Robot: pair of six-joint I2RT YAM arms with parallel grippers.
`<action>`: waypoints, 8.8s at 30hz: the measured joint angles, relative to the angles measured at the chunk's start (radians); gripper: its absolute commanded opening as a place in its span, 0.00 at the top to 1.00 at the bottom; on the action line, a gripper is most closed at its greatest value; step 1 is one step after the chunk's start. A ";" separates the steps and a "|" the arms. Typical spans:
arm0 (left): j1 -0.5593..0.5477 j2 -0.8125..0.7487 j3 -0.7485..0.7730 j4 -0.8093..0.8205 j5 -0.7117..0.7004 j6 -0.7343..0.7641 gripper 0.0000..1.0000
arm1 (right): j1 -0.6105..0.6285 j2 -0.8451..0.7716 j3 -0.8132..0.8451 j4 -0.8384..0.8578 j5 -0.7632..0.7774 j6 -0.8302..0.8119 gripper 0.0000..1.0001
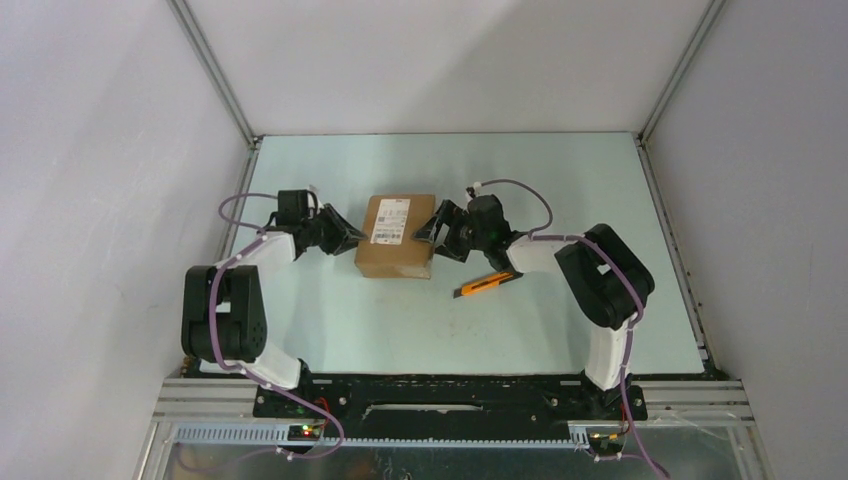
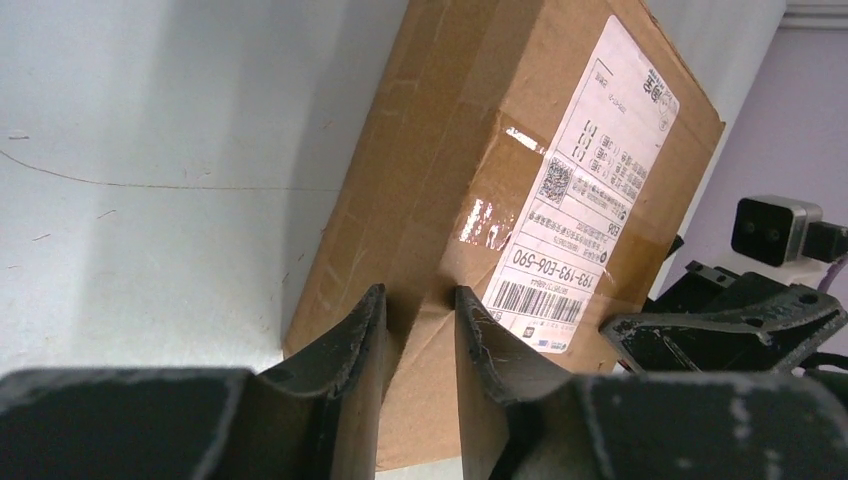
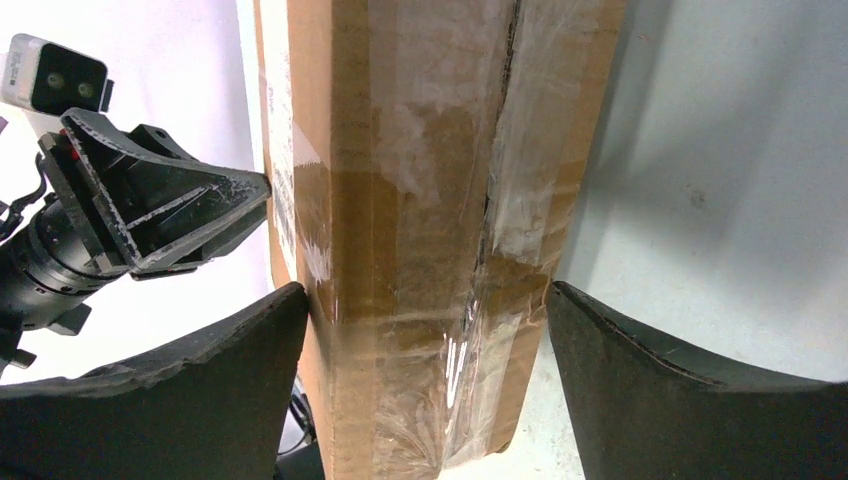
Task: Unpack the express box
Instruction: Adjust the express box at the center of the board, then pick up the knife from the center of the board, then cut the express box at the center of the board.
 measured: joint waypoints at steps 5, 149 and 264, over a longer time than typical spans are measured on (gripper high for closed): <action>0.008 -0.023 -0.043 0.053 0.007 -0.027 0.68 | 0.031 -0.082 0.004 -0.085 0.051 -0.054 0.15; -0.706 -0.396 0.248 -0.432 -0.430 0.125 0.19 | 0.315 -0.410 -0.266 -0.759 0.735 -0.262 0.53; -0.323 -0.486 0.275 -0.169 -0.316 -0.287 0.00 | 0.083 -0.953 0.087 -0.684 0.454 -0.299 1.00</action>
